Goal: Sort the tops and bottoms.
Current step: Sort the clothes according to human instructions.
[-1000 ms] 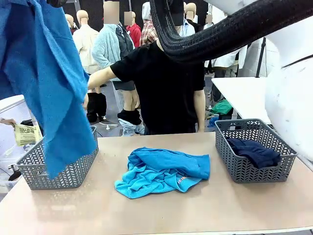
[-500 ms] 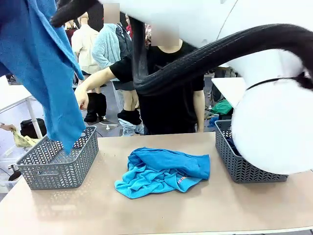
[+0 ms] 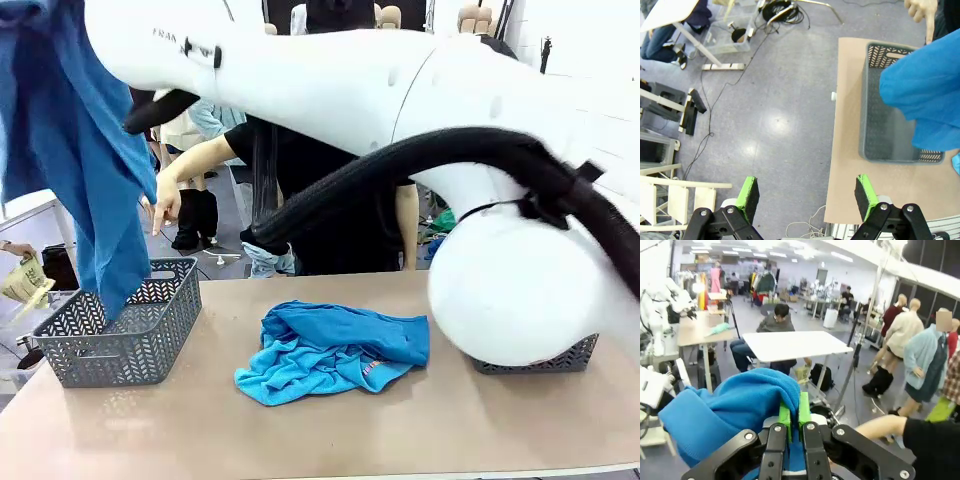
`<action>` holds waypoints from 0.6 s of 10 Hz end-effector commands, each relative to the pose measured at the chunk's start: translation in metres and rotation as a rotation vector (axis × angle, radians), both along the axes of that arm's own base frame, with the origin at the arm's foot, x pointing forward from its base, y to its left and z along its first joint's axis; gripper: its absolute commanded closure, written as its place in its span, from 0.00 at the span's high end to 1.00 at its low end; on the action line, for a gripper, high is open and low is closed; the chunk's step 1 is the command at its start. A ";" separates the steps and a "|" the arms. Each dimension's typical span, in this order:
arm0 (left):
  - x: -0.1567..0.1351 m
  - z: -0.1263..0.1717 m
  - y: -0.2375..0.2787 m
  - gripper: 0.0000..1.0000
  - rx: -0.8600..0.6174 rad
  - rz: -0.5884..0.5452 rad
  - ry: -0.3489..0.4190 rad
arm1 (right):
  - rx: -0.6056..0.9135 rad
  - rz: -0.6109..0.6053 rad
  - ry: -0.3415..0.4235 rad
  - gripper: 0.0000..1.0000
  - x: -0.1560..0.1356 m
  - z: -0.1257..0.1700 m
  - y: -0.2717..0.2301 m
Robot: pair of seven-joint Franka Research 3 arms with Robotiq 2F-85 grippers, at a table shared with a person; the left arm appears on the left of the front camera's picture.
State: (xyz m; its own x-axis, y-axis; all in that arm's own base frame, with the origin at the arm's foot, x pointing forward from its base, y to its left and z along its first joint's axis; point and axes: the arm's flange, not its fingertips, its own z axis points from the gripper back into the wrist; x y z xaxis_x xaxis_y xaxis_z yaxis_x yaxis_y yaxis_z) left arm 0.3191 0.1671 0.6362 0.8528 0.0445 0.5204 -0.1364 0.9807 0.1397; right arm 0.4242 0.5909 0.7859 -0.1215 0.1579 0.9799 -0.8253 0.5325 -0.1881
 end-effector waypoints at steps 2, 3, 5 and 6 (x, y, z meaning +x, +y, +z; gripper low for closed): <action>0.000 0.000 0.002 1.00 -0.005 0.002 -0.008 | -0.041 -0.012 0.140 0.00 0.080 0.007 0.075; 0.000 0.000 0.002 1.00 -0.005 0.002 -0.008 | -0.059 -0.014 0.220 0.00 0.086 -0.017 0.073; 0.000 0.000 0.002 1.00 -0.005 0.002 -0.008 | -0.066 -0.014 0.365 0.00 0.091 -0.072 0.066; 0.000 0.000 0.002 1.00 -0.005 0.002 -0.008 | -0.082 -0.056 0.378 0.00 0.094 -0.090 0.064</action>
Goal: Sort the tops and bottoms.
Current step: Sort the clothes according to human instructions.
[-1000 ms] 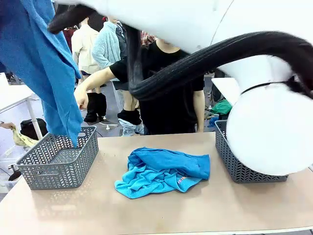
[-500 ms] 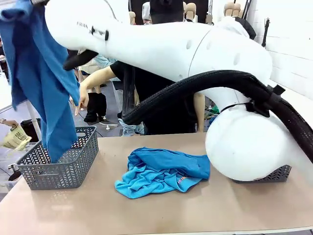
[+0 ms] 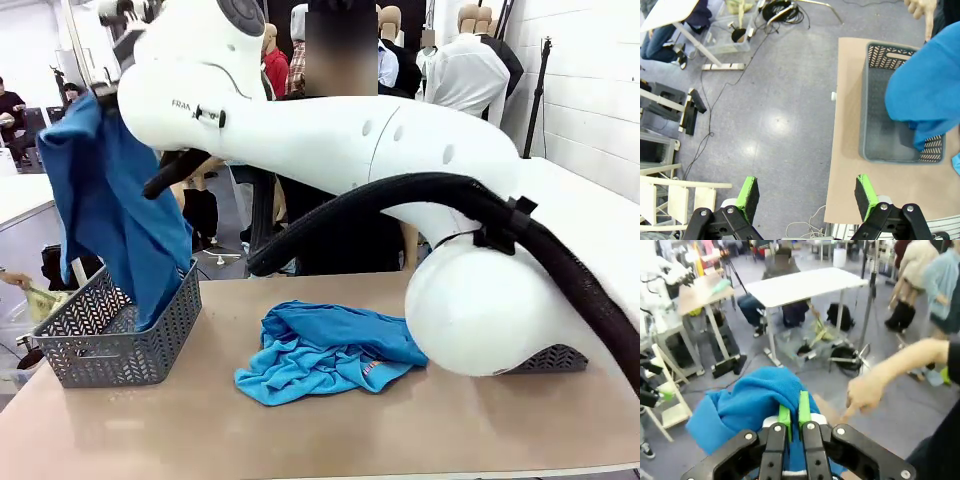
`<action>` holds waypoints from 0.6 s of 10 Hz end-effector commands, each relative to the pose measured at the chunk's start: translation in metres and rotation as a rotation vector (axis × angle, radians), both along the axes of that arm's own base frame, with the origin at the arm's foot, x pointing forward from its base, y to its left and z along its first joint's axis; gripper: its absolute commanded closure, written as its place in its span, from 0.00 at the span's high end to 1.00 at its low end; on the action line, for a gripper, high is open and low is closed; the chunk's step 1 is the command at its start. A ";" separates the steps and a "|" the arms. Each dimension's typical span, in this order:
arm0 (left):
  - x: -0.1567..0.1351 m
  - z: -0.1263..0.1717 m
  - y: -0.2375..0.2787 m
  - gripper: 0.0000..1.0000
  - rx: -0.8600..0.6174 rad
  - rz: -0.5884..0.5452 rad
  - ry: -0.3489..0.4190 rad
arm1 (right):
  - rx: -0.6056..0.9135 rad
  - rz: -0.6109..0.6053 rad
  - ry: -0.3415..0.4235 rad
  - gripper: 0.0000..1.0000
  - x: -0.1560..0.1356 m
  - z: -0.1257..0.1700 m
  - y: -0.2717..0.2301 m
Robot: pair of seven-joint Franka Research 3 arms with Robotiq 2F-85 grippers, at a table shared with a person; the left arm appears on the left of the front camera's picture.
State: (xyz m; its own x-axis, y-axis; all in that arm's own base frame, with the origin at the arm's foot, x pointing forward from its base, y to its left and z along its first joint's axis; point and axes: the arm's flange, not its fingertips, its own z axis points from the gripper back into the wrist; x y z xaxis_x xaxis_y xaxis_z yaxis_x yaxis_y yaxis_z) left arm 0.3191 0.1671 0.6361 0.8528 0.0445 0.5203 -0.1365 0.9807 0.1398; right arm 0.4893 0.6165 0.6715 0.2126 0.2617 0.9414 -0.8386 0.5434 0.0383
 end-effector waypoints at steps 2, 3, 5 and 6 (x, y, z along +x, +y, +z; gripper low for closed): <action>0.000 0.000 0.002 1.00 -0.005 0.002 -0.008 | -0.056 -0.020 0.139 0.00 0.026 -0.003 0.035; 0.000 0.000 0.002 1.00 -0.005 0.002 -0.008 | -0.016 -0.019 0.043 0.00 0.008 -0.017 0.003; 0.000 0.000 0.002 1.00 -0.005 0.002 -0.008 | -0.016 -0.019 0.043 0.00 0.008 -0.017 0.003; 0.000 0.000 0.002 1.00 -0.005 0.002 -0.008 | -0.016 -0.019 0.043 0.00 0.008 -0.017 0.003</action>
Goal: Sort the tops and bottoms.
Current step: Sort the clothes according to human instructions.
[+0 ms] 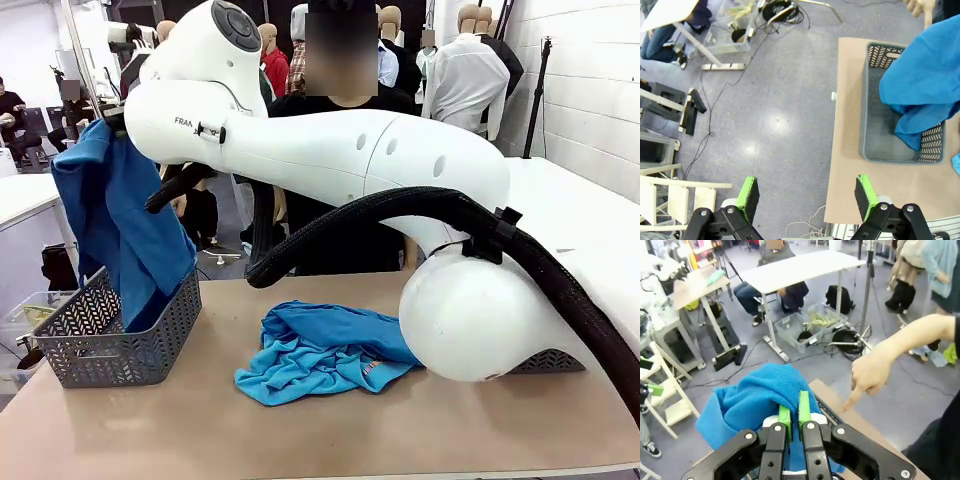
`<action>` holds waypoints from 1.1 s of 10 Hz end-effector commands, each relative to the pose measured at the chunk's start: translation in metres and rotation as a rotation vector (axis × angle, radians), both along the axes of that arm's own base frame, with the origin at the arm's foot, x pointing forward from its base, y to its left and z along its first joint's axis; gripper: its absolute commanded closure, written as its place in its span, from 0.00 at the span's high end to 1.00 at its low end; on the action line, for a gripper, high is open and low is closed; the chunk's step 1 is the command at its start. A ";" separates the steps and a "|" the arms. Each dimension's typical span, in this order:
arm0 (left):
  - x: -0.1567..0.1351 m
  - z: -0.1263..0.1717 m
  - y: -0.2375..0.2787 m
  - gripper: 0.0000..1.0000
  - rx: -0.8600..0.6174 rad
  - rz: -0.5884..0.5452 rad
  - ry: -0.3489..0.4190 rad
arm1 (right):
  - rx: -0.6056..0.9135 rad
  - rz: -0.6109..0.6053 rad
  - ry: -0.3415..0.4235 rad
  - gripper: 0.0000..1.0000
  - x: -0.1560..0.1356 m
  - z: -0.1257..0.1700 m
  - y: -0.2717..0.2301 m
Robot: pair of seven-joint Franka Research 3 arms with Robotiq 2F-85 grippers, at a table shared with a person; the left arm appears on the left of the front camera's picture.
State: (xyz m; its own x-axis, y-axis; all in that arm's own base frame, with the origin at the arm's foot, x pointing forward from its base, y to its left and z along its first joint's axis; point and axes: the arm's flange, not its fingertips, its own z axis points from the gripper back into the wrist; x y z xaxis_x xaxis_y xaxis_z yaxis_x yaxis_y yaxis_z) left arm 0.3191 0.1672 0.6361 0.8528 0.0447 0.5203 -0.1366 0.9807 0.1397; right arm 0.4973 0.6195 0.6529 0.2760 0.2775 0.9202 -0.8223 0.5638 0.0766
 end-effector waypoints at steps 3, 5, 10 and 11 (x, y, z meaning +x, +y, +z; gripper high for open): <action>0.000 0.001 0.002 1.00 -0.005 0.002 -0.009 | 0.001 0.000 -0.001 0.00 0.000 0.001 0.000; 0.000 0.001 0.002 1.00 -0.005 0.002 -0.009 | -0.043 0.173 0.068 0.00 0.053 -0.003 0.026; 0.000 0.001 0.002 1.00 -0.005 0.002 -0.009 | -0.253 0.334 0.401 0.00 0.132 -0.095 0.110; 0.000 0.001 0.002 1.00 -0.005 0.002 -0.009 | -0.283 0.323 0.444 0.00 0.144 -0.120 0.122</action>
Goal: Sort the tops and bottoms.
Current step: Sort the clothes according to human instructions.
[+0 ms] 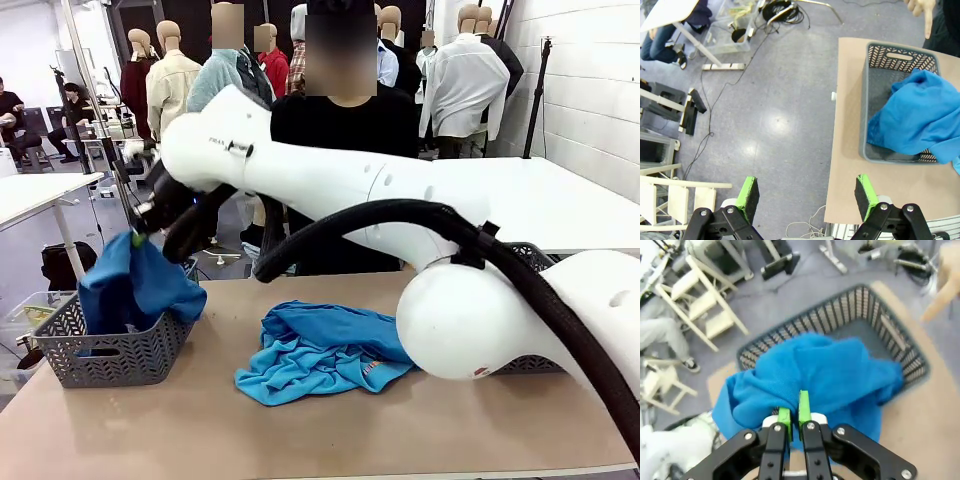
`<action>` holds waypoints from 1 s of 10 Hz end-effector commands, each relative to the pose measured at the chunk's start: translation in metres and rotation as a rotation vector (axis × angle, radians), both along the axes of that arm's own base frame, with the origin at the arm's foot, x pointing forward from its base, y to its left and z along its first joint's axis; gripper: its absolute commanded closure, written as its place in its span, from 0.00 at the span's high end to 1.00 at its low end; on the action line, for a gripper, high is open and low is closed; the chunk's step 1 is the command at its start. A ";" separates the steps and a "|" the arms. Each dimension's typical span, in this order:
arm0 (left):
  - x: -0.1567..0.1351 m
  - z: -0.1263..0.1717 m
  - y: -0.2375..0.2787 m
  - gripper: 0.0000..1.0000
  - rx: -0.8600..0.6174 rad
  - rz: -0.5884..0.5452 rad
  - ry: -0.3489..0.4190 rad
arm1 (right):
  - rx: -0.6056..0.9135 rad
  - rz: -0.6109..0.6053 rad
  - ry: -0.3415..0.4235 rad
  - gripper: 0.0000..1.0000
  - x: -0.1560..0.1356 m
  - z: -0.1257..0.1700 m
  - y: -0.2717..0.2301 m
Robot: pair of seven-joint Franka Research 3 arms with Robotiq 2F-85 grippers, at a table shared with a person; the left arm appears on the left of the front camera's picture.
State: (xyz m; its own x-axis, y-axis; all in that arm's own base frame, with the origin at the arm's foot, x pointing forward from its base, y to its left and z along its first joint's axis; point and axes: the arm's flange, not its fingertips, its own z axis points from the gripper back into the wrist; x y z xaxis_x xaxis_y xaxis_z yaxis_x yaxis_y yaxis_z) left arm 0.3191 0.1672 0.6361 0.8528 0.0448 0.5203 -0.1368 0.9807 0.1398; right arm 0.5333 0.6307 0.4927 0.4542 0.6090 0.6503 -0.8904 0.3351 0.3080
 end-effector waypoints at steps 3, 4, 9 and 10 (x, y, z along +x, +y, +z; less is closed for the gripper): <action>0.000 0.001 0.002 1.00 -0.006 0.002 -0.009 | -0.139 -0.059 0.051 0.00 0.123 0.003 0.126; 0.000 0.001 0.002 1.00 -0.006 0.002 -0.009 | -0.138 -0.069 0.021 0.03 0.124 0.006 0.129; 0.000 0.001 0.002 1.00 -0.006 0.002 -0.009 | -0.270 -0.006 0.038 0.98 0.103 0.035 0.126; 0.000 0.001 0.002 1.00 -0.006 0.002 -0.009 | -0.320 0.013 0.040 1.00 0.095 0.044 0.124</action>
